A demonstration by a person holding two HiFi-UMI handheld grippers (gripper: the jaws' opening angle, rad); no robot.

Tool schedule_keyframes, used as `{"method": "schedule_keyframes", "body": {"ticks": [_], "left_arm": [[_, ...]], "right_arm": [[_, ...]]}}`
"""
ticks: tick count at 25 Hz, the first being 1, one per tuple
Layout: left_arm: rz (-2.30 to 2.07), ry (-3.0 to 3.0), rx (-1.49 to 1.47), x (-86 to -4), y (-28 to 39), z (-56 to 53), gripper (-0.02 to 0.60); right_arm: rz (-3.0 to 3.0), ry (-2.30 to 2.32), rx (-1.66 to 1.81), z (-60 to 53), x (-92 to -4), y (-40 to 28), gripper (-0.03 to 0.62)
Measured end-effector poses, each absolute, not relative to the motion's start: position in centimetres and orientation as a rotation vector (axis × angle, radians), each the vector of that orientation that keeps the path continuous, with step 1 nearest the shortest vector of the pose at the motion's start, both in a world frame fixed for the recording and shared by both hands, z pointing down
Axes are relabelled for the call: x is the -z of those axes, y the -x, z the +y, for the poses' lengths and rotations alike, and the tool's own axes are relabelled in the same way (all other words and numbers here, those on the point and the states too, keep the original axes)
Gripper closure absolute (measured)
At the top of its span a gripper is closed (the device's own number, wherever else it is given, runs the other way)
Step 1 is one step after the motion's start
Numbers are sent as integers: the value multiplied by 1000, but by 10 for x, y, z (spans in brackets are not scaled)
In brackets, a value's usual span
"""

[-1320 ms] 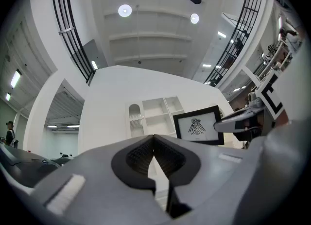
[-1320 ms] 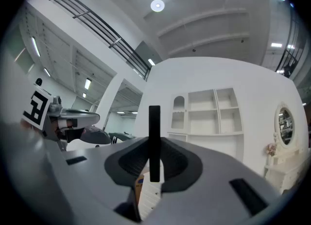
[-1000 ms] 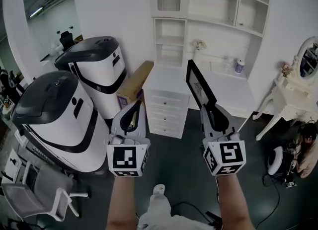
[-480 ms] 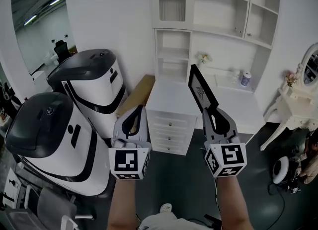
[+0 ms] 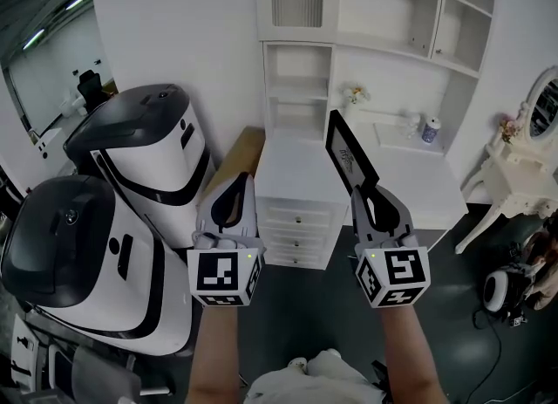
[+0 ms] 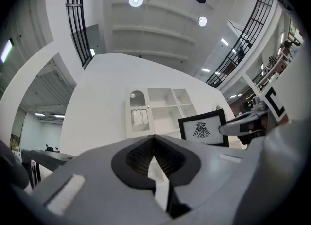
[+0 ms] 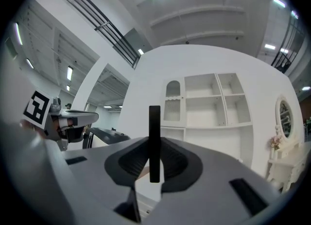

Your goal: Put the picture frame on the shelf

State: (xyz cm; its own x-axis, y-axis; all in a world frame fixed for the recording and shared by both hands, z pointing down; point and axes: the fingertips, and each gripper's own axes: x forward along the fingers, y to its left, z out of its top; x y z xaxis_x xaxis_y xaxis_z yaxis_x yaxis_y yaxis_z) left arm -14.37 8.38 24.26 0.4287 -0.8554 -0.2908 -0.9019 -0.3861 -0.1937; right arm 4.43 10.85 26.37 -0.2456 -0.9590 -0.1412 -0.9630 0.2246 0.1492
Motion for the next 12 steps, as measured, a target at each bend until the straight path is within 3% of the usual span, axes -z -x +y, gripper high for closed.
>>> {"method": "schedule_keyframes", "body": {"ticks": [12], "left_arm": [[1507, 2359, -187, -244, 136, 17, 572]], "right_arm": [[2400, 1921, -301, 33, -262, -57, 519]]}}
